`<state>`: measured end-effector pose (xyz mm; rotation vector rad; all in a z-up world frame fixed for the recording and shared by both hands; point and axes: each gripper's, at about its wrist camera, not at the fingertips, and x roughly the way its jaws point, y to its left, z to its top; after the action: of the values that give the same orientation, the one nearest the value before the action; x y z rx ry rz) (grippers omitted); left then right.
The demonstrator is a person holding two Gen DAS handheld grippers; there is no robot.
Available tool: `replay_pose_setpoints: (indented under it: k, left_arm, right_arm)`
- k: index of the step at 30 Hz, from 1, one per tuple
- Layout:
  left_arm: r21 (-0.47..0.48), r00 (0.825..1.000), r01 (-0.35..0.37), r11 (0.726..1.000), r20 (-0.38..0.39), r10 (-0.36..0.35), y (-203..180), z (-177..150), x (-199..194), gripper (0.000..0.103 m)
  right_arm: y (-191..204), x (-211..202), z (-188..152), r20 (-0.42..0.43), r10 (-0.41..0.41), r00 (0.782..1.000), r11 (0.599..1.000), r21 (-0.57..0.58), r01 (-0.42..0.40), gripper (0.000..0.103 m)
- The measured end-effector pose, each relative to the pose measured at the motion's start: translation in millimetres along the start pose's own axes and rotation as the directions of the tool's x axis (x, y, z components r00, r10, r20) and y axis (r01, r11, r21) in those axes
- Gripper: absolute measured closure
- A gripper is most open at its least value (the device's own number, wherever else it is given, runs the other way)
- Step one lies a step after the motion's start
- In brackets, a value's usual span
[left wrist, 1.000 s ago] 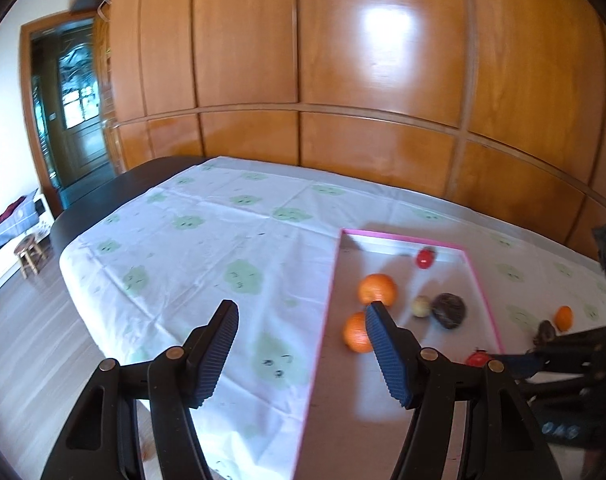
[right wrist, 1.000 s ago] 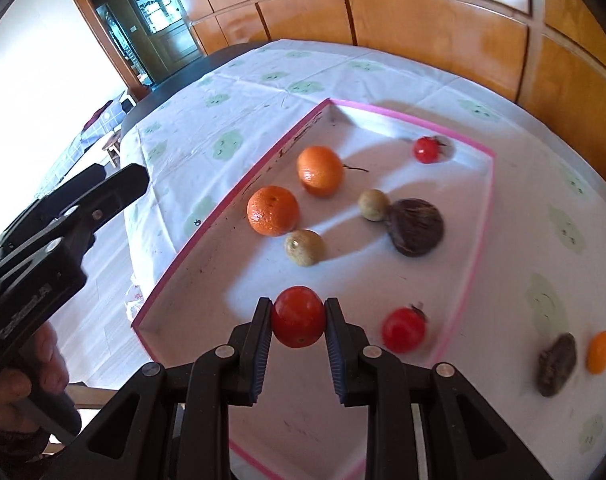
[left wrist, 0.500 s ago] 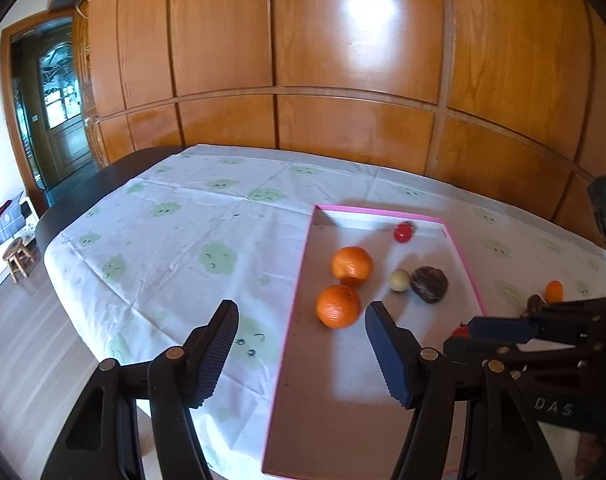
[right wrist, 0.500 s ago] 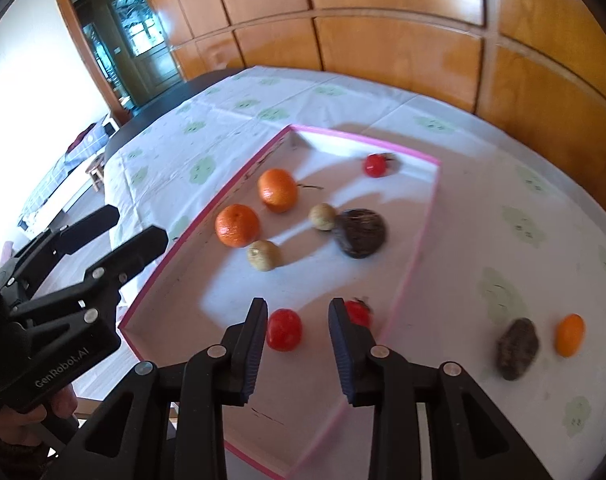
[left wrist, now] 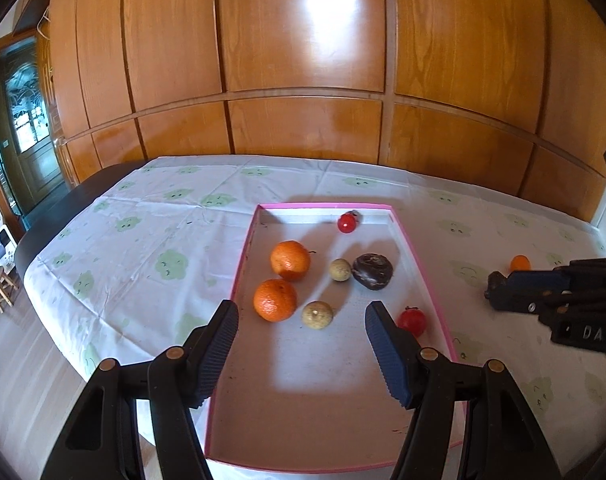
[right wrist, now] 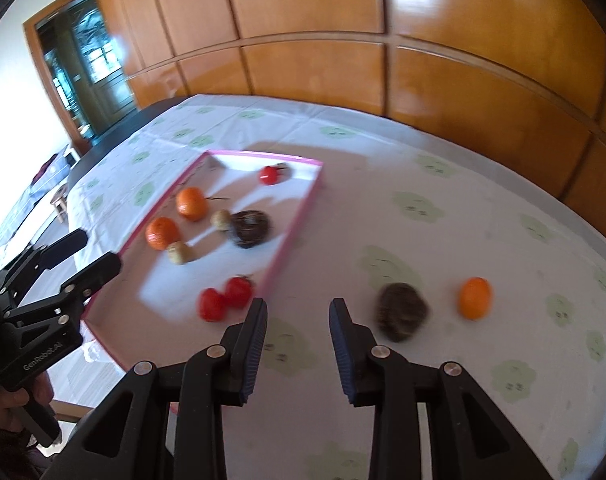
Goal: Organize fruits
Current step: 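Reach to the large dark brown lumpy fruit and grasp it with the left tool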
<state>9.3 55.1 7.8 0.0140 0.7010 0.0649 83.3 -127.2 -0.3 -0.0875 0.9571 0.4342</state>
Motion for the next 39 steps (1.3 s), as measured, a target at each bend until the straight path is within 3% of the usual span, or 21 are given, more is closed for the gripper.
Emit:
replay_pose_setpoints:
  k: [14, 20, 22, 23, 28, 34, 39]
  left_arm:
    - [0.077, 0.999, 0.052, 0.996, -0.011, -0.052, -29, 3, 0, 0.036]
    - [0.133, 0.993, 0.115, 0.984, -0.031, -0.112, -54, 9, 4, 0.036]
    - [0.153, 0.990, 0.143, 0.978, -0.035, -0.139, -64, 12, 3, 0.036]
    - [0.165, 0.988, 0.153, 0.974, -0.032, -0.150, -70, 13, 3, 0.036]
    - [0.209, 0.967, 0.255, 0.944, -0.070, -0.245, -107, 20, 9, 0.037]
    - [0.182, 0.926, 0.358, 0.916, -0.195, -0.323, -147, 28, 43, 0.037]
    - [0.223, 0.919, 0.359, 0.906, -0.253, -0.302, -176, 28, 72, 0.032]
  right_arm:
    - [-109, -36, -14, 0.012, -0.198, 0.980, 0.971, 0.142, 0.195, 0.071]
    - [-171, -39, -34, -0.015, -0.316, 0.949, 0.911, 0.272, 0.308, 0.071]
    - [-194, -39, -46, -0.032, -0.319, 0.947, 0.880, 0.361, 0.309, 0.071]
    - [-207, -36, -49, -0.079, -0.313, 0.946, 0.852, 0.417, 0.317, 0.071]
    - [-231, -45, -55, -0.051, -0.270, 0.962, 0.799, 0.546, 0.253, 0.071]
    - [-228, -42, -52, -0.044, -0.243, 0.969, 0.802, 0.552, 0.227, 0.071]
    - [-222, -41, -49, -0.039, -0.222, 0.974, 0.818, 0.536, 0.207, 0.071]
